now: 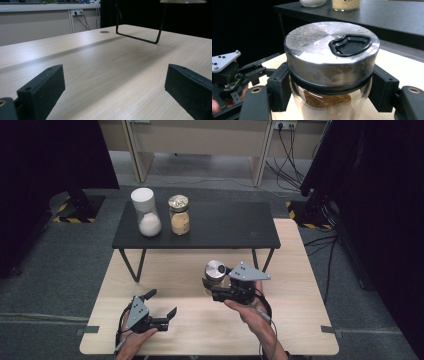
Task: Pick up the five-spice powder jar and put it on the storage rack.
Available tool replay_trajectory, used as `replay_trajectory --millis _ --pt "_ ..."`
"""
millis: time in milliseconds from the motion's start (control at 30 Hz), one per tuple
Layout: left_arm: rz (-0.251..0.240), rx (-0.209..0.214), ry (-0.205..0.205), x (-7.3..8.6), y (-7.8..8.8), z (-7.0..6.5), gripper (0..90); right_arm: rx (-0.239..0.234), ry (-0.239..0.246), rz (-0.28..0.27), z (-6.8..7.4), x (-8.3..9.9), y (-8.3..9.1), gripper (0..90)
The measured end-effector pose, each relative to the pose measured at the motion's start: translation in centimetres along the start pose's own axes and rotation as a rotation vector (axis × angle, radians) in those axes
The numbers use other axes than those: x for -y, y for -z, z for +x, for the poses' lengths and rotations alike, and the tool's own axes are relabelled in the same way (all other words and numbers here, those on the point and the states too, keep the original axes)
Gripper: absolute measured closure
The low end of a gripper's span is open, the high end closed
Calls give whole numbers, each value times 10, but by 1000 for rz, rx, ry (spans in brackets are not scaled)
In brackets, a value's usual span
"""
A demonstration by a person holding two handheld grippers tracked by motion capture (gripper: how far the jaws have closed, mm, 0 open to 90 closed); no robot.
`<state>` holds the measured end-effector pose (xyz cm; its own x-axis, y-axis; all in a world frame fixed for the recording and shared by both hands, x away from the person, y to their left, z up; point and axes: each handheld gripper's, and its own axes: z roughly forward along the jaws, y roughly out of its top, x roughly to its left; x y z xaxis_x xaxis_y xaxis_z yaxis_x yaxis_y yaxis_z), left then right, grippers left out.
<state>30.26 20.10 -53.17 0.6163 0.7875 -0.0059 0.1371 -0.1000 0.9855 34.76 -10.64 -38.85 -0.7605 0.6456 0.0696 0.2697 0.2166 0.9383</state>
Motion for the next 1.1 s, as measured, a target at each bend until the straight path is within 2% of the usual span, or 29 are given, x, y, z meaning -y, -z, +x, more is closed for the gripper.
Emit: replay_trajectory --millis 133,367,767,833,1100 --pt "0 0 0 0 0 0 20 -9 6 0 0 -9 0 305" --pt "0 0 0 0 0 0 20 -43 -12 7 -2 -25 -2 305" --pt "0 0 0 0 0 0 20 -39 14 4 -6 -59 -4 305" --pt "0 1 0 0 0 0 20 -51 8 3 -7 -64 -4 306" --pt "0 1 -1 0 0 0 20 -43 18 15 -8 -76 -9 306"
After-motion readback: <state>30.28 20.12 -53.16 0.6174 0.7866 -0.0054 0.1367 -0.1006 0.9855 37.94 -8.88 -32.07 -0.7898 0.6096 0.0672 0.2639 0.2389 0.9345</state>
